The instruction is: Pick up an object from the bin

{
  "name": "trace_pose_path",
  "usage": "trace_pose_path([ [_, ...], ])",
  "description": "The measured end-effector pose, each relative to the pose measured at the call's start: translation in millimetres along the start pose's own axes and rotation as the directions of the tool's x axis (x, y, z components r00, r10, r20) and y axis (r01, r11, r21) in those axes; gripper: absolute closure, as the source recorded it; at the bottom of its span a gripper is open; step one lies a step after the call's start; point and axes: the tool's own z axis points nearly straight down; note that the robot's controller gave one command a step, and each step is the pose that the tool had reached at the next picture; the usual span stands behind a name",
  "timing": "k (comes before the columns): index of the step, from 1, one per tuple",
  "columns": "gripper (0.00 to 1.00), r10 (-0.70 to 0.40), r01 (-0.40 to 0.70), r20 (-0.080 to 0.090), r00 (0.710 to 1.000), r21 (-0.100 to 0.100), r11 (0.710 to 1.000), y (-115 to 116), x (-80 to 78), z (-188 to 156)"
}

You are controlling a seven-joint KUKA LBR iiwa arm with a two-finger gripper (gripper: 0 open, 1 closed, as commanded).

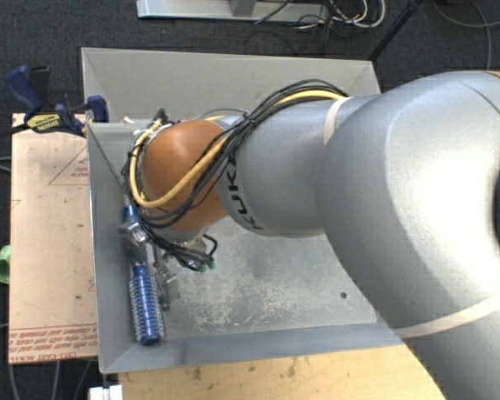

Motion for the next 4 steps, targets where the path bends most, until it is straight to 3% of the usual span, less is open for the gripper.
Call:
trace_pose_path([
  [1,1.00,0.002,-0.002,-0.022,1.000,0.006,1.000,-5,5.2,3],
  [2,0.00,0.002,-0.002,-0.023,1.000,0.000,1.000,-1,5.6,4],
  [3,0.00,-0.492,0.492,0.014,0.871,0.009,0.871,14,39.9,-4],
  [4,0.00,-0.558,0.558,0.001,0.830,0.008,0.830,19,41.2,-6],
])
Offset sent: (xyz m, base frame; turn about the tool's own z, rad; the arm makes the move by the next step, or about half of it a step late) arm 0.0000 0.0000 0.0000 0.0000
